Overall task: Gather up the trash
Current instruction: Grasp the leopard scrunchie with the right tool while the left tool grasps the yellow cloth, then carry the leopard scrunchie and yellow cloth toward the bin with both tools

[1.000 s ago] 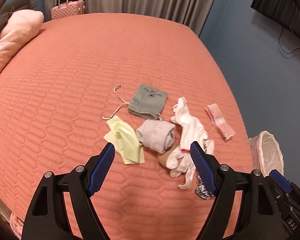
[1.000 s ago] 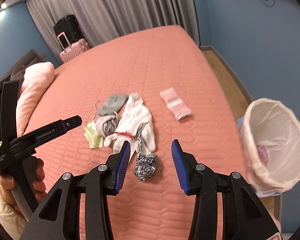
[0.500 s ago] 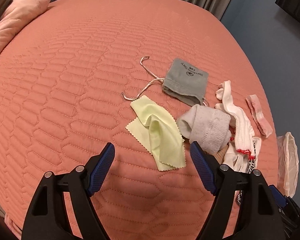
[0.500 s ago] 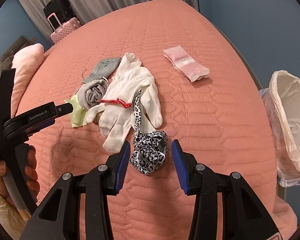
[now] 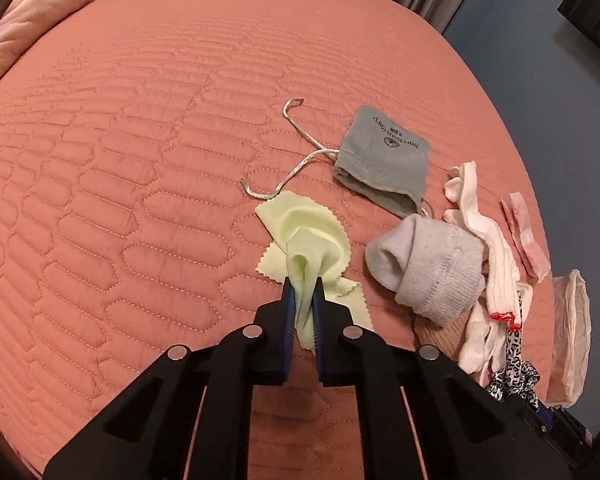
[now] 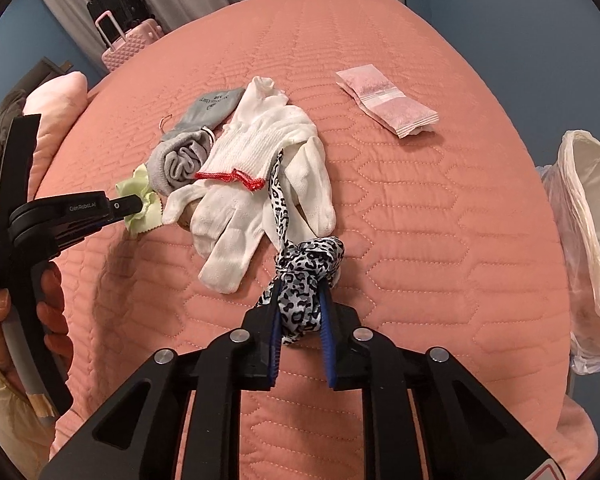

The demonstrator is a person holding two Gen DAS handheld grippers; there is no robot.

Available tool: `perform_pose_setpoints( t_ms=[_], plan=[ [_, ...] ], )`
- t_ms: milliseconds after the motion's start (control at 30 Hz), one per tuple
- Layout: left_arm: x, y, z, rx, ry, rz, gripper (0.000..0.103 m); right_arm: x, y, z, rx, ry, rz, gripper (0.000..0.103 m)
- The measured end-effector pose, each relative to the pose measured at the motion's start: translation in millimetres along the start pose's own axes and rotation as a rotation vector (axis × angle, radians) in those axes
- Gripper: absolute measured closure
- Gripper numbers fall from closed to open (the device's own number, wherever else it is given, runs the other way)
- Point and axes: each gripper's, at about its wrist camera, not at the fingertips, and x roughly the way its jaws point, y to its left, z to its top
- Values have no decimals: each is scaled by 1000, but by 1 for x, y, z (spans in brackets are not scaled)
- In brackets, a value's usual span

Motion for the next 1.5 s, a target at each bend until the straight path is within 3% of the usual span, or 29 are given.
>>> perform_pose_setpoints(
  t_ms=[367, 800, 1500],
  plan=[
    [-80, -41, -1, 91, -108, -85, 99, -89, 0, 29, 3, -178, 37, 90],
    [-172, -157, -8, 291, -262, -202, 99, -210, -27, 54, 31, -407, 30, 90],
    [-212, -296, -41, 531, -336, -316, 99, -308, -105, 48, 109, -595, -77, 90]
  ],
)
